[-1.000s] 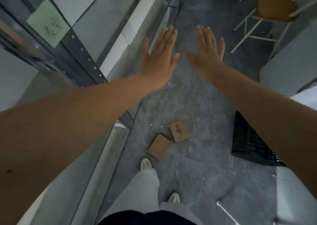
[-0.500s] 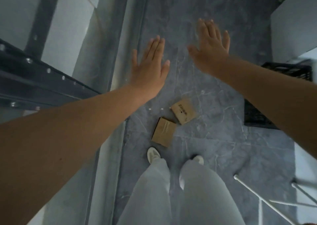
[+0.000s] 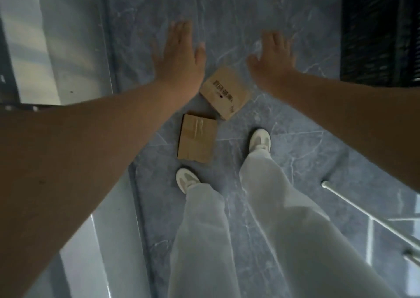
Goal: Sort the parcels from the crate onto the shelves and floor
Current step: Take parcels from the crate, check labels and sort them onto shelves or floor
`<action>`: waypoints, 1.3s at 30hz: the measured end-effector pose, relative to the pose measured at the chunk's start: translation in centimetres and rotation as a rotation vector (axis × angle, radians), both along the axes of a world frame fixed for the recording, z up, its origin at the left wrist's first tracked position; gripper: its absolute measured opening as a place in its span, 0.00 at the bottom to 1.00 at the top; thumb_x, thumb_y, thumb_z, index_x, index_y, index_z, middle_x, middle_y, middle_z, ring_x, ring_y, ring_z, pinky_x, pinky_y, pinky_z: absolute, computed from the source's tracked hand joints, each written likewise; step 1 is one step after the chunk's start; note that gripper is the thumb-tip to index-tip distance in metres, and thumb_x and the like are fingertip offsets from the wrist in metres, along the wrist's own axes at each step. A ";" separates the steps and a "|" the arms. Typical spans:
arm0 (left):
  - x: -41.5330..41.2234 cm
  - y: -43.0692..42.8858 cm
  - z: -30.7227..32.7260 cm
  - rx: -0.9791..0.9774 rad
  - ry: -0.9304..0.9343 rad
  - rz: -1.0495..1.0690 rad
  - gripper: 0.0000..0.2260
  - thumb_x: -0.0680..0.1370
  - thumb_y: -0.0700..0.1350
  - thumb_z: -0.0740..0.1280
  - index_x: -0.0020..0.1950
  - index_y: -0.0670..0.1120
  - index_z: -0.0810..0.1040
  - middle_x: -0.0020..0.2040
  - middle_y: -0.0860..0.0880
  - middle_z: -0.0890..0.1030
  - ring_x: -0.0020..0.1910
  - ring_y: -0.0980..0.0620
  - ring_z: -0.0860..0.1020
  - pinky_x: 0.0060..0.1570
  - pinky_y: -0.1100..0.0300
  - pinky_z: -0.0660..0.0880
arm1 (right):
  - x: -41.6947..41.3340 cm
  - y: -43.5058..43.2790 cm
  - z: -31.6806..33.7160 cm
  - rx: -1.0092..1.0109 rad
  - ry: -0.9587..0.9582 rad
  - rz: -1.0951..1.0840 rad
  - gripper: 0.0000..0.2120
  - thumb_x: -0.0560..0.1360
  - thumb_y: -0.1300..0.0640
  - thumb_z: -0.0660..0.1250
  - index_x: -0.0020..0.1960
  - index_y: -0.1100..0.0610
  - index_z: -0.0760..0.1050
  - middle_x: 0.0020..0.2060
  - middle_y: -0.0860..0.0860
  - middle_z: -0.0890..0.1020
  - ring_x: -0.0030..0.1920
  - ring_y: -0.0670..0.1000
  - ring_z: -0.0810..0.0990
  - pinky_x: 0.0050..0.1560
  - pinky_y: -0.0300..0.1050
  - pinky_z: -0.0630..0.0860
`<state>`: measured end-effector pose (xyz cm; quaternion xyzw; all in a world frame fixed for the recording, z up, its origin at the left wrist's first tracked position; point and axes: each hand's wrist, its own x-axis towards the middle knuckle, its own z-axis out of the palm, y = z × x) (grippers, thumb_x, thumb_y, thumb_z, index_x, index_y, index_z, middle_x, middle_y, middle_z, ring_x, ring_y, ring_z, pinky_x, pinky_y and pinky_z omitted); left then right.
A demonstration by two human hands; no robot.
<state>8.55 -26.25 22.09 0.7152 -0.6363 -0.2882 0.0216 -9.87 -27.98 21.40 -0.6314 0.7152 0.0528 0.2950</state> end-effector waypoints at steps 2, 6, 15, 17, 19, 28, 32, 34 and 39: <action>-0.4 0.4 -4.2 0.030 0.005 0.060 0.23 0.84 0.51 0.50 0.77 0.44 0.59 0.78 0.45 0.60 0.77 0.47 0.58 0.75 0.42 0.52 | -1.5 1.7 -3.9 0.112 -0.008 -0.113 0.29 0.81 0.53 0.56 0.78 0.60 0.54 0.75 0.59 0.60 0.74 0.59 0.58 0.73 0.53 0.57; -0.1 1.9 -11.9 0.115 0.020 0.159 0.16 0.84 0.49 0.52 0.62 0.40 0.71 0.63 0.42 0.74 0.63 0.42 0.72 0.68 0.43 0.62 | -3.1 4.7 -12.0 0.341 -0.043 -0.291 0.29 0.81 0.54 0.57 0.77 0.63 0.53 0.75 0.60 0.59 0.74 0.60 0.58 0.73 0.54 0.58; -1.3 0.8 -25.6 0.256 0.137 0.276 0.12 0.84 0.46 0.51 0.53 0.43 0.72 0.44 0.50 0.73 0.50 0.49 0.72 0.51 0.57 0.67 | -4.0 4.8 -23.7 0.644 -0.267 -0.621 0.12 0.81 0.56 0.60 0.62 0.58 0.72 0.38 0.49 0.72 0.39 0.47 0.75 0.35 0.36 0.72; -2.3 -0.5 -27.4 0.222 0.188 0.348 0.11 0.84 0.46 0.51 0.50 0.45 0.70 0.40 0.53 0.71 0.48 0.51 0.71 0.47 0.58 0.67 | -4.2 4.0 -25.1 0.685 -0.377 -0.707 0.19 0.80 0.59 0.61 0.70 0.60 0.69 0.50 0.54 0.79 0.58 0.56 0.80 0.58 0.47 0.79; -3.3 -1.5 -28.7 0.261 0.235 0.367 0.12 0.85 0.47 0.50 0.54 0.45 0.72 0.43 0.52 0.72 0.48 0.52 0.71 0.48 0.60 0.67 | -4.2 3.1 -25.9 0.724 -0.468 -0.770 0.23 0.79 0.63 0.61 0.73 0.60 0.65 0.65 0.60 0.76 0.65 0.61 0.76 0.67 0.56 0.73; -3.0 -2.0 -24.8 0.401 0.402 0.546 0.20 0.82 0.50 0.53 0.66 0.42 0.76 0.64 0.44 0.77 0.62 0.44 0.75 0.68 0.50 0.69 | -4.3 1.2 -22.1 0.654 -0.626 -0.967 0.13 0.71 0.70 0.56 0.49 0.56 0.72 0.60 0.56 0.78 0.60 0.56 0.77 0.67 0.57 0.71; 0.8 -1.8 -20.6 0.290 0.507 0.741 0.18 0.72 0.53 0.60 0.53 0.45 0.82 0.53 0.43 0.83 0.54 0.41 0.81 0.60 0.40 0.76 | -3.3 -0.8 -14.7 0.525 -0.755 -0.987 0.08 0.78 0.61 0.59 0.53 0.54 0.75 0.48 0.51 0.79 0.48 0.52 0.80 0.56 0.51 0.78; 1.4 -2.5 -14.6 0.261 0.527 0.793 0.17 0.73 0.50 0.61 0.53 0.43 0.82 0.51 0.43 0.83 0.52 0.44 0.81 0.58 0.41 0.77 | -2.1 -2.5 -10.0 0.468 -0.790 -0.981 0.12 0.80 0.56 0.58 0.61 0.54 0.74 0.50 0.51 0.79 0.51 0.52 0.79 0.56 0.53 0.78; 3.1 -5.4 2.8 0.099 0.648 0.857 0.13 0.74 0.45 0.61 0.47 0.40 0.82 0.50 0.37 0.83 0.51 0.37 0.82 0.55 0.38 0.79 | 0.0 -7.6 5.3 0.350 -0.880 -0.919 0.16 0.80 0.49 0.59 0.64 0.54 0.74 0.50 0.51 0.80 0.50 0.52 0.80 0.47 0.48 0.78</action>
